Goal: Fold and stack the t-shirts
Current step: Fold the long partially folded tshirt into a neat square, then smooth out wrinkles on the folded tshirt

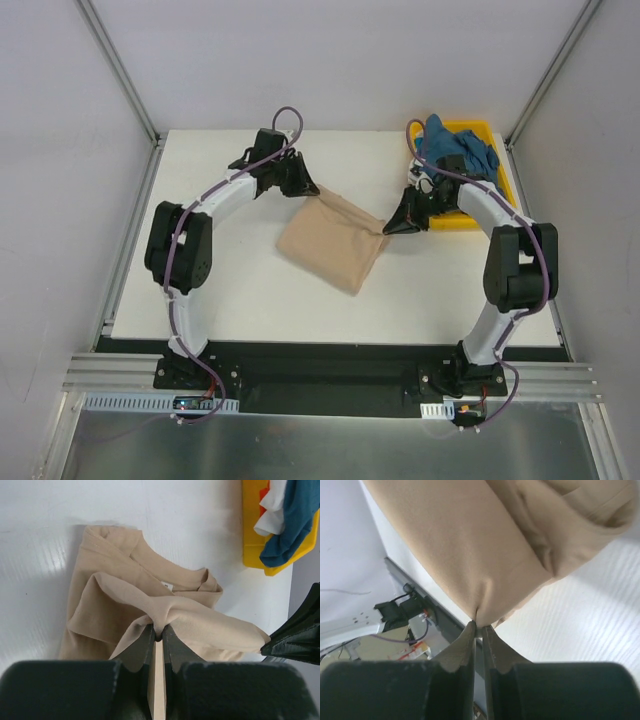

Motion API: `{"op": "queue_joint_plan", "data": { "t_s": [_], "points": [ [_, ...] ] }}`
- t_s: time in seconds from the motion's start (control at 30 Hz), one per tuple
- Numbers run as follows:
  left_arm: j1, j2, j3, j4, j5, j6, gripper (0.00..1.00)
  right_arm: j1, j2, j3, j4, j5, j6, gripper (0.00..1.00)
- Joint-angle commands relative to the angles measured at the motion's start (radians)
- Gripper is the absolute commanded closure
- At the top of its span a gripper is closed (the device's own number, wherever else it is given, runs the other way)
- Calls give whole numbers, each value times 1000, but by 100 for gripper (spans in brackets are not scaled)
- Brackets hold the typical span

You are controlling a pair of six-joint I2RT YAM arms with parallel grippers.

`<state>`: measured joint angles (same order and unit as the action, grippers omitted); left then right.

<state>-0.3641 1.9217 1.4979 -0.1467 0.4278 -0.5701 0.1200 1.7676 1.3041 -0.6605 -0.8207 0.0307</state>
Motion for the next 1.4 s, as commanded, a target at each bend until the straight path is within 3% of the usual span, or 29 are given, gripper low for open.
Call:
{"op": "queue_joint_plan", "data": {
  "t_s": [0.0,0.07,0.13,0.17,0.2,0.23,0.27,0.3,0.6,0.73,0.93,1.2,1.37],
  "points": [
    [27,98,113,36,80,4,94,-8,70,82,-11,121,-41,82],
    [30,141,150,36,98,-5,72,-8,92,98,10,182,-34,70],
    [30,155,174,38,117,-7,55,-8,92,122,18,209,-6,50],
    [30,149,177,38,124,-10,51,-8,89,130,13,193,-8,36],
    [30,142,176,38,135,-5,37,-8,76,136,9,175,-21,11],
    [30,117,167,38,138,-2,31,-8,67,144,3,142,-25,1],
    [30,100,157,38,132,1,22,-6,55,138,-10,134,-23,3],
    [30,83,148,38,128,4,1,-2,21,130,-11,132,-52,3],
    [-25,-108,-51,56,124,-14,1,127,-200,-31,53,156,-71,3],
    [-41,-176,-174,78,121,-43,1,159,-186,-46,168,169,0,4],
    [-42,-233,-332,116,95,-65,1,158,-44,33,245,138,28,4],
    [-42,-113,-349,144,124,-59,1,147,205,162,184,161,-24,3],
    [-44,-93,-386,168,95,-70,1,145,302,247,130,206,-144,4]
  ]
}}
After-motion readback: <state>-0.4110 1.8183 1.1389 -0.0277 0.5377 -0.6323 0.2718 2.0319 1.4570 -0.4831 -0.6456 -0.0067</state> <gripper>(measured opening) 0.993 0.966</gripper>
